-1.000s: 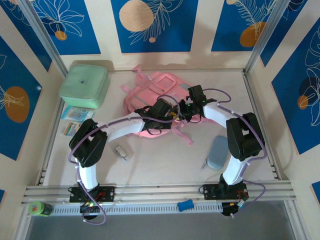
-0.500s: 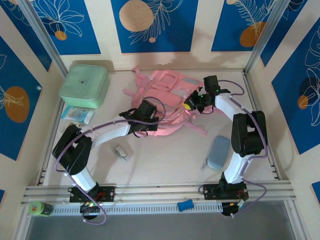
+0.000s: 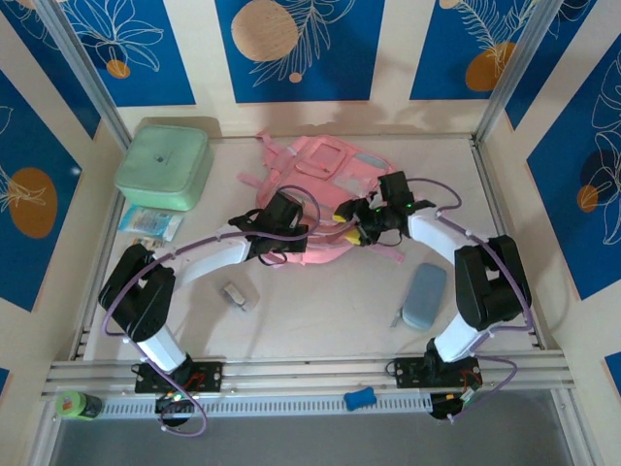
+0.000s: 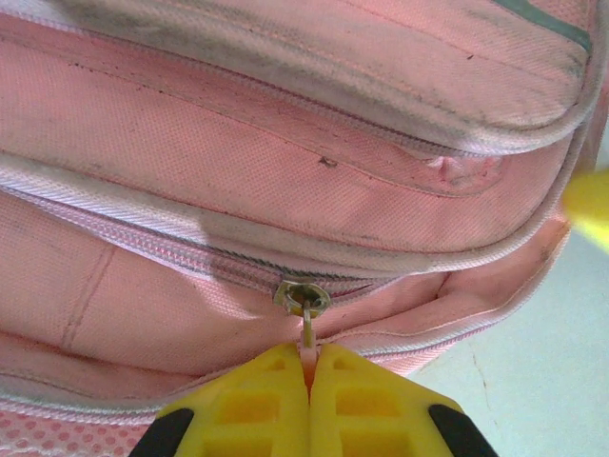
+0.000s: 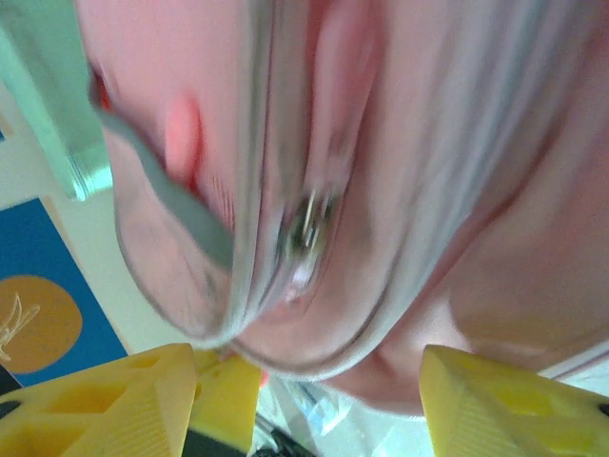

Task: Pack the student bag
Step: Unzip the student bag at the center of the table.

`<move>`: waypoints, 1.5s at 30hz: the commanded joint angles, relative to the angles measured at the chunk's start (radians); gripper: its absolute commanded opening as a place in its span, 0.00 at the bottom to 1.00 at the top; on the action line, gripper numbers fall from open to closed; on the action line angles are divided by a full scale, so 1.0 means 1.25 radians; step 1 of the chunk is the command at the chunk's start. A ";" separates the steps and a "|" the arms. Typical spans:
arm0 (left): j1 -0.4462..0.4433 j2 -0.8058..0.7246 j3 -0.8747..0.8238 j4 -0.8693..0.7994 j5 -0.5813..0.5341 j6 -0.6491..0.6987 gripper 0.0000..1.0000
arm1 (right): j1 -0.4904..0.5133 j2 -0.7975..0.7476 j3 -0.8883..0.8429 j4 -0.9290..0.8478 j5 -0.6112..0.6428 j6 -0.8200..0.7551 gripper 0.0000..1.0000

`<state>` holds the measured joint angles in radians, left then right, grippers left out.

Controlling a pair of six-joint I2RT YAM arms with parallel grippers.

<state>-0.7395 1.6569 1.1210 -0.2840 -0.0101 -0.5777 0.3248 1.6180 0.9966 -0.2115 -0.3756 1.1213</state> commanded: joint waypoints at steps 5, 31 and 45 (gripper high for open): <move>0.003 0.000 0.019 -0.006 0.019 0.004 0.00 | 0.080 0.010 0.017 0.105 0.079 0.113 0.63; -0.017 -0.059 -0.024 -0.060 0.006 0.003 0.00 | 0.023 0.010 0.149 -0.050 0.213 -0.121 0.00; -0.044 0.019 0.020 -0.138 -0.056 0.010 0.00 | -0.184 0.107 0.280 -0.131 0.031 -0.205 0.00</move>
<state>-0.8421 1.6863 1.1961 -0.3885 -0.0895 -0.5804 0.1078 1.7584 1.3205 -0.4088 -0.3248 0.8951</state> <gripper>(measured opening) 0.051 0.053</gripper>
